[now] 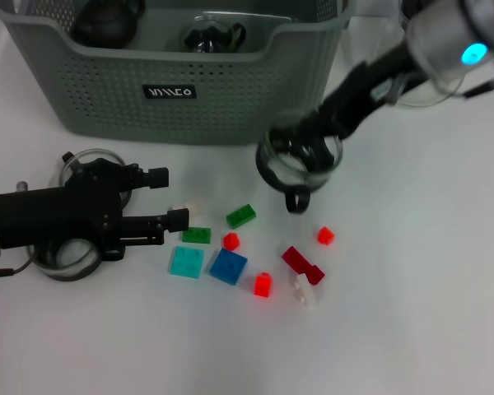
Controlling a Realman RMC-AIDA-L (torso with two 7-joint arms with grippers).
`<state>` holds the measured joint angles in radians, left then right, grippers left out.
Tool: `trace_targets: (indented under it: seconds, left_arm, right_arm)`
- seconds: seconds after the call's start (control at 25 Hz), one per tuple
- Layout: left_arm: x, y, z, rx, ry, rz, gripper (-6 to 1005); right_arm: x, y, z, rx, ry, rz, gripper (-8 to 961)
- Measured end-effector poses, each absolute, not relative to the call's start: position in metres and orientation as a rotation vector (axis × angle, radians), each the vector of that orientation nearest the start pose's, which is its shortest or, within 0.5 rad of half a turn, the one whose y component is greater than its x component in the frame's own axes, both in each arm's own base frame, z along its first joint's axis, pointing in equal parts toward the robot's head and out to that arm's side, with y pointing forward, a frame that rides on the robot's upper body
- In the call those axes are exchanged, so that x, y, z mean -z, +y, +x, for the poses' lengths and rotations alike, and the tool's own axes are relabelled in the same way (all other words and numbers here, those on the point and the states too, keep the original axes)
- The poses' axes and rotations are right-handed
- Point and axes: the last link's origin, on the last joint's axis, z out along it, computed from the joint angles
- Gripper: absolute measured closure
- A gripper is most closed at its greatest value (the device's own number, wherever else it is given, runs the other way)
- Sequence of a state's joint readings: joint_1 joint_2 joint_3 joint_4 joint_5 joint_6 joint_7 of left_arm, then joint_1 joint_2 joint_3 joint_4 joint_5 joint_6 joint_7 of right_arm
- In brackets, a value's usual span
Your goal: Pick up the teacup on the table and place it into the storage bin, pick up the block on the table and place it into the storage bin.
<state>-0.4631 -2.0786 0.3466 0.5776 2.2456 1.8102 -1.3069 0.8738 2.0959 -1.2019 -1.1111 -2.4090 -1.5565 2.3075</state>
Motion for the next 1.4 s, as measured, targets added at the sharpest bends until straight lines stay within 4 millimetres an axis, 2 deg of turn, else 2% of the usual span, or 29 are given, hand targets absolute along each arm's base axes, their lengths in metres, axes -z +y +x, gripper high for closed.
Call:
trace_targets:
  seconds: [0.16, 0.28, 0.36, 0.48, 0.64, 0.76, 0.92, 1.04, 1.16, 1.4]
  left_arm:
    - [-0.007, 0.272, -0.296, 0.876, -0.799, -2.729, 113]
    - [-0.007, 0.273, -0.295, 0.879, -0.796, -2.730, 113]
    - [-0.007, 0.273, -0.295, 0.879, -0.795, -2.730, 113]
    - [-0.008, 0.274, -0.294, 0.880, -0.791, -2.732, 113]
    - [-0.007, 0.274, -0.294, 0.880, -0.790, -2.732, 113]
    - [-0.007, 0.274, -0.294, 0.881, -0.790, -2.732, 113]
    - [-0.007, 0.274, -0.294, 0.881, -0.791, -2.732, 114]
    - [-0.007, 0.274, -0.294, 0.881, -0.792, -2.732, 114]
    - [-0.007, 0.274, -0.294, 0.881, -0.795, -2.732, 114]
    - [-0.006, 0.274, -0.294, 0.878, -0.798, -2.728, 114]
  right_arm:
    - [-0.020, 0.388, 0.068, 0.011, 0.601, -2.928, 892]
    - [-0.046, 0.394, 0.037, -0.220, 0.553, -2.951, 892]
    - [-0.058, 0.403, 0.023, -0.339, 0.536, -2.931, 893]
    - [-0.062, 0.424, 0.008, -0.421, 0.527, -2.853, 893]
    - [-0.041, 0.455, -0.002, -0.347, 0.505, -2.732, 893]
    - [-0.011, 0.472, -0.006, -0.230, 0.452, -2.652, 893]
    - [0.031, 0.485, -0.007, -0.074, 0.363, -2.565, 893]
    - [0.053, 0.490, -0.004, -0.008, 0.308, -2.512, 892]
    - [0.066, 0.495, 0.005, 0.028, 0.281, -2.469, 892]
    - [0.077, 0.500, 0.025, 0.065, 0.238, -2.398, 893]
